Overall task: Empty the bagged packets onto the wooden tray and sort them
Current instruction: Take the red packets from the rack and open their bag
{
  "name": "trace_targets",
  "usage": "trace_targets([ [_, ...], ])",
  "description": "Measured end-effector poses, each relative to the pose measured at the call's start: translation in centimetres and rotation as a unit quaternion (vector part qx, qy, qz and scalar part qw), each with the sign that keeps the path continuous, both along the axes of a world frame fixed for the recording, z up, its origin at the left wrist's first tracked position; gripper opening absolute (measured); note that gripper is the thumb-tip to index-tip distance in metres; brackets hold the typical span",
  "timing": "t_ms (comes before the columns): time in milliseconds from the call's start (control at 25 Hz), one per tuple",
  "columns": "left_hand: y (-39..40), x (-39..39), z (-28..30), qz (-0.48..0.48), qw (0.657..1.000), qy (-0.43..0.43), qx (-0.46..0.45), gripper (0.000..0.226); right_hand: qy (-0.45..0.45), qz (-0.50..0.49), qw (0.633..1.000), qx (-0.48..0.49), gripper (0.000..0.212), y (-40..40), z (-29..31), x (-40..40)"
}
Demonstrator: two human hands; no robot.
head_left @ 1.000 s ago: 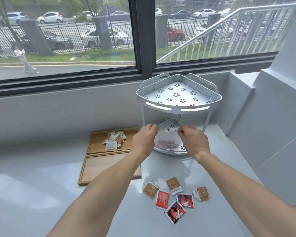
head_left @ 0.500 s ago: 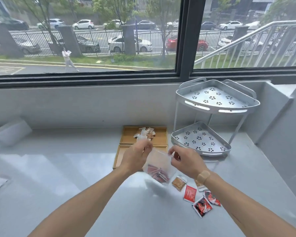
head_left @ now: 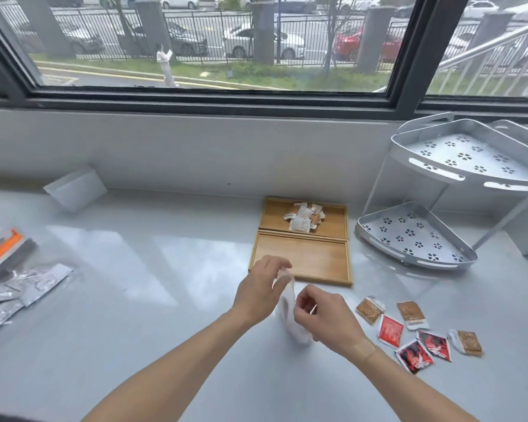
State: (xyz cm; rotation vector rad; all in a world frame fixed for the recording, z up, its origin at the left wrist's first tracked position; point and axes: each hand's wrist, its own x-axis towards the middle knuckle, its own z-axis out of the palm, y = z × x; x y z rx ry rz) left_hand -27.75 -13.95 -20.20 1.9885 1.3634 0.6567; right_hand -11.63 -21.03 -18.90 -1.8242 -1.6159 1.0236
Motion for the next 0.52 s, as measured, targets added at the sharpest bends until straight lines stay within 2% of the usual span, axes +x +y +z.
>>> trace_targets([
  [80, -0.8, -0.3, 0.0, 0.080, 0.997, -0.018, -0.011, 0.018, 0.034, -0.025, 0.999, -0.022, 0.003, 0.1, -0.3, -1.2],
  [120, -1.1, -0.6, 0.1, 0.117, 0.990, -0.047, -0.057, 0.017, 0.045, -0.038, 0.998, -0.029, 0.002, 0.1, -0.4, -1.7],
  [200, -1.7, -1.3, 0.2, 0.136, 0.955, -0.115, -0.236, 0.030, 0.050, -0.051, 0.997, -0.036, 0.002, 0.3, -0.6, -2.5],
  [280, -2.2, -2.1, 0.3, 0.101, 0.917, -0.124, -0.364, 0.039, 0.052, -0.047, 0.997, -0.043, 0.005, 0.3, -0.9, -3.1],
  [400, -2.2, -2.9, 0.4, 0.090, 0.913, -0.139, -0.373, 0.015, 0.054, -0.025, 0.996, -0.060, 0.014, 0.4, -1.6, -3.5],
  [520, -1.9, -3.2, 0.4, 0.108, 0.908, -0.150, -0.377, 0.016, 0.068, -0.024, 0.995, -0.069, 0.017, 0.8, -1.9, -3.5],
])
